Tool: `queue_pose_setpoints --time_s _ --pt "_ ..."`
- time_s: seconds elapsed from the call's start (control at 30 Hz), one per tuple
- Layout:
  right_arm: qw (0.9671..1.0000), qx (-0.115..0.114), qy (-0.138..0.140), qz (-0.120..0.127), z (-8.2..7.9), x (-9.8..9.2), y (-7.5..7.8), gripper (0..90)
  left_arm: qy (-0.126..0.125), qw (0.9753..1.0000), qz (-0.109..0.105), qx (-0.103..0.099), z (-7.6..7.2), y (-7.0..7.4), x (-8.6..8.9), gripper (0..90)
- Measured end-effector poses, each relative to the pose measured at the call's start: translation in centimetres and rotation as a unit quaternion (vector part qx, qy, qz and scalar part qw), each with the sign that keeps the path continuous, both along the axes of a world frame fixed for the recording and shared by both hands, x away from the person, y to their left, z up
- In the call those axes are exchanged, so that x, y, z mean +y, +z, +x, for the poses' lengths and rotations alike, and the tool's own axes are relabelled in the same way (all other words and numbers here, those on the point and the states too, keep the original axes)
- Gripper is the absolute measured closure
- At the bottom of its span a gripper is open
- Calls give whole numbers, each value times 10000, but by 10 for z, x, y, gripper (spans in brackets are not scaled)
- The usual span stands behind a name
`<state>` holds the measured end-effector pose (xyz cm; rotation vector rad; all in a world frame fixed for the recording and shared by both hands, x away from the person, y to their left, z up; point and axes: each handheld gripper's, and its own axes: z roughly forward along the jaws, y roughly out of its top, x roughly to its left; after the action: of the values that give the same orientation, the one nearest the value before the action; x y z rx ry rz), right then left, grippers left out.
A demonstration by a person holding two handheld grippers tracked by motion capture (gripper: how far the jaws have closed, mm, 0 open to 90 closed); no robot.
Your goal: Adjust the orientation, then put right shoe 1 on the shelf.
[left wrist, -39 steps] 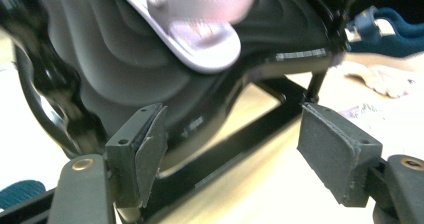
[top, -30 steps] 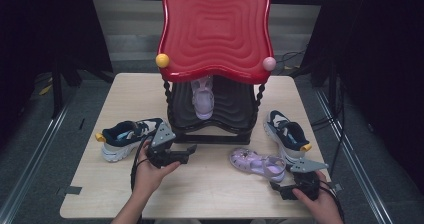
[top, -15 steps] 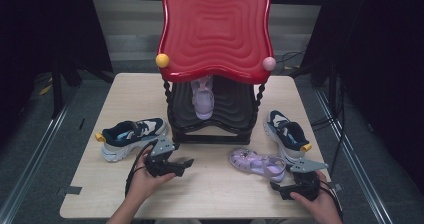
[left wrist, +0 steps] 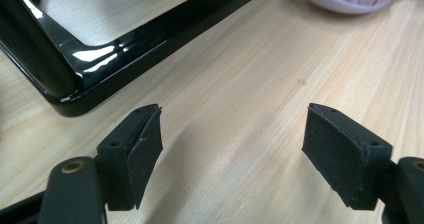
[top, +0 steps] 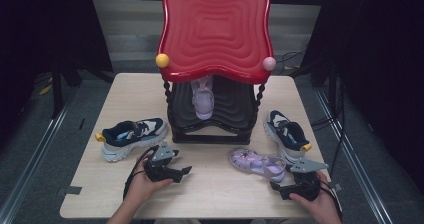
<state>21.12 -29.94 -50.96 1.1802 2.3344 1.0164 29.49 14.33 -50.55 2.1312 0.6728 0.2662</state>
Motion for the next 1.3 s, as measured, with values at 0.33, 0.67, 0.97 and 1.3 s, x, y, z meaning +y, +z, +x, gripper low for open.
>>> queue_pose_setpoints --time_s 0.33,0.67,0.97,1.3 --pt "9997 -122 52 181 -2 1 5 190 -40 9992 385 89 2 -2 1 226" --pt "9995 -165 -43 254 2 2 7 279 -57 9988 470 155 2 -3 0 211" --pt "9998 -124 -19 144 1 3 8 314 -47 9989 437 169 2 -3 0 210" --pt "9997 -35 135 191 -10 10 9 375 -43 9989 423 185 2 -3 0 207"
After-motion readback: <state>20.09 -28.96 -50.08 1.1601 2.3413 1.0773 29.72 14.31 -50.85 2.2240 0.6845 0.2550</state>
